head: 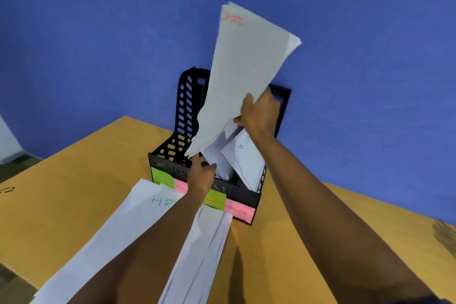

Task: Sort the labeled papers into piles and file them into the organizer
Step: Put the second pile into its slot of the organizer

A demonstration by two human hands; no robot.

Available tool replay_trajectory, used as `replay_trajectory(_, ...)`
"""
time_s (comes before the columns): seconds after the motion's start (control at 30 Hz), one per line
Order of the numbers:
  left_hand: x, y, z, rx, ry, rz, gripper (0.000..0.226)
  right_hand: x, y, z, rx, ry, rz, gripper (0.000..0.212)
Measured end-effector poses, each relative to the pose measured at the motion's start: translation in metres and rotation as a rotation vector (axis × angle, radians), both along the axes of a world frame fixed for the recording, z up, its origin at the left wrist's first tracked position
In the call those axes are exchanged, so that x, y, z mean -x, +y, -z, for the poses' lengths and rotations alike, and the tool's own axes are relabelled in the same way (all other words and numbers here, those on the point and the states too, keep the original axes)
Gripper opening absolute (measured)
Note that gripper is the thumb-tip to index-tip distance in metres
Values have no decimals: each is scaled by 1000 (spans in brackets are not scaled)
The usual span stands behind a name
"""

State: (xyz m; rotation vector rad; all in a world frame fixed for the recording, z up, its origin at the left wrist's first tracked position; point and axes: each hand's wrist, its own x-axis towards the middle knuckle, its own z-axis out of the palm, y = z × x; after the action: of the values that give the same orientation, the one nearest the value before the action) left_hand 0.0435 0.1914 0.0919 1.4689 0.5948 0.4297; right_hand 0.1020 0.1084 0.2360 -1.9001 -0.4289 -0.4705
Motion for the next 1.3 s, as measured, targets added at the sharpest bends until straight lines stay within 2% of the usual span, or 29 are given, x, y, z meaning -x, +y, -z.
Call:
replay_trajectory(0.07, 0, -5, 3, -135, 1, -2, 56, 7, 19, 3, 143, -59, 39, 40)
replay_trajectory(0.13, -1, -6, 6, -272, 51, -22, 51, 15, 34, 7, 310, -105, 57, 44)
replay_trajectory(0.23, 2, -11, -1, -663, 141, 4, 13, 20, 51, 20, 439, -153, 15, 48)
replay_trajectory(0.3, 3, -12, -5, -738, 129, 54, 37, 17, 58, 31, 497, -175, -17, 50)
replay_trajectory(0.37, 1, -6, -2, -770, 155, 70, 42, 13, 64, 42, 515, -172, -39, 51)
replay_trajectory(0.43, -1, 2, 2, -756, 162, 31, 27, 10, 67, 52, 519, -165, -48, 49)
replay_trajectory(0.5, -1, 10, 4, -795, 209, -90, 17, 8, 69, 61, 508, -167, -51, 46)
replay_trajectory(0.6, 1, 23, 5, -759, 260, -315, 25, 4, 74, 73, 471, -156, -52, 43)
replay_trajectory(0.67, 0, 32, 10, -805, 270, -369, 23, 2, 76, 82, 492, -147, -52, 45)
replay_trajectory(0.73, -2, 40, 16, -893, 263, -286, 23, 1, 77, 89, 530, -86, -41, 47)
replay_trajectory(0.87, -5, 46, 22, -949, 251, -62, 27, -6, 80, 105, 593, 80, -15, 49)
replay_trajectory(0.97, -4, 48, 23, -1001, 345, 1, 30, -6, 79, 111, 633, 201, -60, 38)
replay_trajectory(1.1, -3, 49, 24, -1118, 430, 77, 32, -3, 77, 110, 565, 408, -120, 49)
replay_trajectory(1.13, -3, 49, 24, -1121, 403, 67, 34, -1, 77, 107, 524, 445, -127, 48)
replay_trajectory(1.2, 0, 55, 27, -1069, 236, -45, 42, 2, 79, 104, 497, 448, -145, 51)
replay_trajectory(1.27, 5, 63, 31, -993, 81, -224, 44, 8, 78, 101, 554, 361, -183, 55)
replay_trajectory(1.3, 8, 68, 33, -975, 67, -302, 42, 13, 77, 99, 574, 302, -200, 54)
